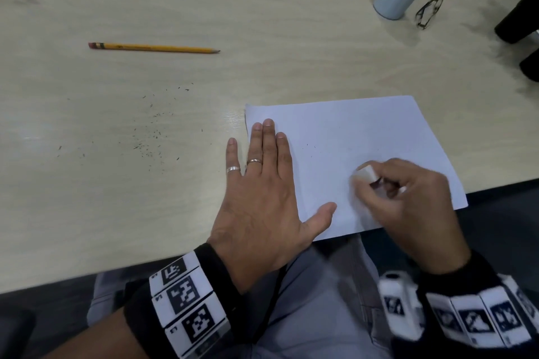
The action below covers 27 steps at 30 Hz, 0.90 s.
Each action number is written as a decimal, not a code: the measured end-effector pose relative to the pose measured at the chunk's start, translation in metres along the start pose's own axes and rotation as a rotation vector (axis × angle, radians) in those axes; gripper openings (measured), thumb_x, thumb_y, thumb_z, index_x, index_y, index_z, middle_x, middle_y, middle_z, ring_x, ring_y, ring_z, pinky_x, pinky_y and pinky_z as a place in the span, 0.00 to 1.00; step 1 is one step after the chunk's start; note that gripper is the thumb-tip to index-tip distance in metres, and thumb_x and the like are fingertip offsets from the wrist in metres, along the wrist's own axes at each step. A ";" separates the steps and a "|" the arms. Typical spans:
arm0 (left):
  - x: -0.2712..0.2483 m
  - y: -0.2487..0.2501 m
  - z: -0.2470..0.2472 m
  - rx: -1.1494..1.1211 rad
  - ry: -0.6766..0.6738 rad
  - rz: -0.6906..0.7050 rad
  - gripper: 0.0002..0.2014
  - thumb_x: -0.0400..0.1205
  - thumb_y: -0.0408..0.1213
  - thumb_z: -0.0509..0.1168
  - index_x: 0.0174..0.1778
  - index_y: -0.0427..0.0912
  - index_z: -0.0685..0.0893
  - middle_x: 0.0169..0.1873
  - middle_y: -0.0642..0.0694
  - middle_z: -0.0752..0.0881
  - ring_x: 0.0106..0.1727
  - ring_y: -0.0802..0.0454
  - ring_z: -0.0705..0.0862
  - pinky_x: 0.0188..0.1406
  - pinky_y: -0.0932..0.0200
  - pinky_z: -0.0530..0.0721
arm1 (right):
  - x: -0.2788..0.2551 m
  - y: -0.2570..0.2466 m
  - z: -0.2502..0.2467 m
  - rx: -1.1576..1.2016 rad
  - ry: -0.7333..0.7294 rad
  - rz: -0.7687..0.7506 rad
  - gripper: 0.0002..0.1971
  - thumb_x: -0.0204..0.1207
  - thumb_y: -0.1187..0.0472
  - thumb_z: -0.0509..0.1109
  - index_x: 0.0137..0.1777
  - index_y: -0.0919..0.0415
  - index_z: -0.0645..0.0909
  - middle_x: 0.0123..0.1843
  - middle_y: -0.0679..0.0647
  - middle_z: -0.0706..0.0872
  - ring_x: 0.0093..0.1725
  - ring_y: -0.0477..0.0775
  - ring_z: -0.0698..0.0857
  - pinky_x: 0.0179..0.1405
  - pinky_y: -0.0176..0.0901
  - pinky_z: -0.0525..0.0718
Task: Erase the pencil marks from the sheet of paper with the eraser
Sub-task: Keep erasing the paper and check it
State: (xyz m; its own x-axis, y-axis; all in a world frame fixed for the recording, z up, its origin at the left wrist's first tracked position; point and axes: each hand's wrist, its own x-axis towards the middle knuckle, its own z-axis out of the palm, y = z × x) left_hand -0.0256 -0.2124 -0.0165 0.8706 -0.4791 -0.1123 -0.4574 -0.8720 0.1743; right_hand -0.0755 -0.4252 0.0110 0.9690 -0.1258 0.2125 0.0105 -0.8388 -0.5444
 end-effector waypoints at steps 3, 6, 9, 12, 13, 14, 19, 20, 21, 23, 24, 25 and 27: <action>0.000 0.000 -0.001 0.006 -0.002 -0.005 0.57 0.82 0.78 0.34 0.91 0.29 0.42 0.91 0.28 0.37 0.93 0.36 0.36 0.87 0.25 0.43 | 0.022 0.029 -0.014 0.232 0.150 0.138 0.07 0.81 0.63 0.83 0.44 0.49 0.93 0.30 0.47 0.80 0.31 0.45 0.73 0.34 0.40 0.74; -0.001 0.000 -0.004 0.015 -0.021 -0.006 0.57 0.83 0.78 0.36 0.92 0.29 0.44 0.91 0.29 0.39 0.93 0.36 0.36 0.88 0.25 0.43 | 0.036 0.043 -0.014 0.475 0.272 0.227 0.02 0.85 0.58 0.79 0.53 0.54 0.94 0.39 0.52 0.89 0.37 0.49 0.81 0.40 0.43 0.81; -0.001 0.010 -0.009 0.001 -0.034 -0.065 0.55 0.84 0.76 0.40 0.92 0.29 0.47 0.91 0.27 0.40 0.93 0.33 0.37 0.87 0.23 0.41 | 0.041 0.054 -0.005 0.520 0.256 0.310 0.03 0.88 0.60 0.76 0.52 0.53 0.91 0.40 0.41 0.92 0.39 0.42 0.86 0.46 0.33 0.84; 0.002 0.047 -0.011 -0.052 -0.013 -0.009 0.48 0.89 0.68 0.44 0.93 0.32 0.45 0.90 0.30 0.33 0.91 0.30 0.31 0.86 0.23 0.36 | 0.043 0.060 0.001 0.509 0.254 0.325 0.05 0.88 0.59 0.76 0.50 0.49 0.91 0.42 0.42 0.93 0.41 0.42 0.87 0.47 0.32 0.85; 0.005 0.064 -0.009 -0.078 -0.004 0.061 0.45 0.91 0.65 0.45 0.93 0.34 0.44 0.90 0.33 0.31 0.90 0.32 0.29 0.87 0.25 0.35 | 0.044 0.061 0.001 0.506 0.254 0.327 0.05 0.88 0.58 0.76 0.50 0.49 0.91 0.43 0.42 0.94 0.42 0.42 0.88 0.47 0.32 0.85; 0.008 0.081 -0.006 -0.101 -0.003 0.137 0.41 0.92 0.62 0.46 0.94 0.37 0.44 0.91 0.38 0.30 0.90 0.34 0.27 0.87 0.27 0.35 | 0.044 0.061 0.000 0.510 0.255 0.327 0.05 0.88 0.58 0.76 0.50 0.50 0.91 0.43 0.43 0.94 0.42 0.42 0.88 0.48 0.32 0.86; 0.028 0.109 0.014 -0.050 -0.038 0.309 0.35 0.92 0.64 0.40 0.95 0.53 0.48 0.94 0.50 0.42 0.92 0.41 0.30 0.89 0.32 0.35 | 0.042 0.062 0.000 0.486 0.247 0.316 0.04 0.87 0.58 0.76 0.50 0.55 0.90 0.43 0.43 0.94 0.37 0.37 0.87 0.40 0.25 0.82; 0.028 0.102 0.013 -0.065 -0.028 0.268 0.37 0.90 0.67 0.36 0.95 0.54 0.47 0.94 0.50 0.41 0.92 0.43 0.30 0.89 0.33 0.35 | 0.042 0.063 0.000 0.463 0.243 0.308 0.04 0.87 0.57 0.77 0.50 0.55 0.90 0.42 0.44 0.93 0.36 0.38 0.86 0.39 0.25 0.82; 0.027 0.092 0.010 -0.078 -0.033 0.198 0.40 0.88 0.70 0.32 0.95 0.54 0.45 0.93 0.51 0.38 0.91 0.44 0.28 0.89 0.33 0.34 | 0.042 0.064 0.001 0.443 0.243 0.304 0.05 0.87 0.56 0.77 0.51 0.56 0.90 0.41 0.47 0.93 0.36 0.39 0.86 0.39 0.25 0.81; 0.022 0.063 -0.001 -0.021 -0.083 -0.025 0.44 0.86 0.74 0.29 0.94 0.49 0.37 0.91 0.47 0.30 0.90 0.41 0.24 0.88 0.32 0.32 | 0.043 0.065 0.002 0.429 0.239 0.307 0.05 0.86 0.56 0.77 0.52 0.57 0.90 0.42 0.50 0.92 0.35 0.40 0.85 0.40 0.25 0.80; 0.020 0.050 -0.008 0.035 -0.118 -0.156 0.47 0.85 0.75 0.29 0.92 0.45 0.33 0.90 0.42 0.27 0.89 0.38 0.23 0.87 0.30 0.30 | 0.044 0.065 0.002 0.431 0.235 0.313 0.05 0.86 0.56 0.77 0.52 0.57 0.90 0.42 0.50 0.92 0.35 0.39 0.84 0.40 0.24 0.80; 0.018 0.040 -0.016 0.081 -0.157 -0.278 0.50 0.84 0.76 0.29 0.91 0.40 0.30 0.88 0.36 0.25 0.89 0.34 0.24 0.86 0.29 0.28 | 0.044 0.065 0.003 0.430 0.230 0.318 0.05 0.86 0.56 0.77 0.51 0.57 0.90 0.41 0.51 0.92 0.35 0.40 0.84 0.40 0.23 0.79; 0.017 0.039 -0.030 0.096 -0.192 -0.367 0.53 0.83 0.77 0.29 0.89 0.35 0.28 0.87 0.30 0.24 0.89 0.29 0.26 0.85 0.27 0.28 | 0.044 0.065 0.004 0.421 0.219 0.318 0.05 0.86 0.56 0.77 0.50 0.56 0.89 0.40 0.52 0.91 0.36 0.43 0.84 0.41 0.24 0.79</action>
State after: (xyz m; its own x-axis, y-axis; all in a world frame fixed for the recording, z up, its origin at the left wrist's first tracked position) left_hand -0.0231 -0.2514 0.0178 0.9333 -0.1373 -0.3319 -0.1463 -0.9892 -0.0019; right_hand -0.0310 -0.4833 -0.0179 0.8673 -0.4822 0.1238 -0.1326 -0.4634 -0.8762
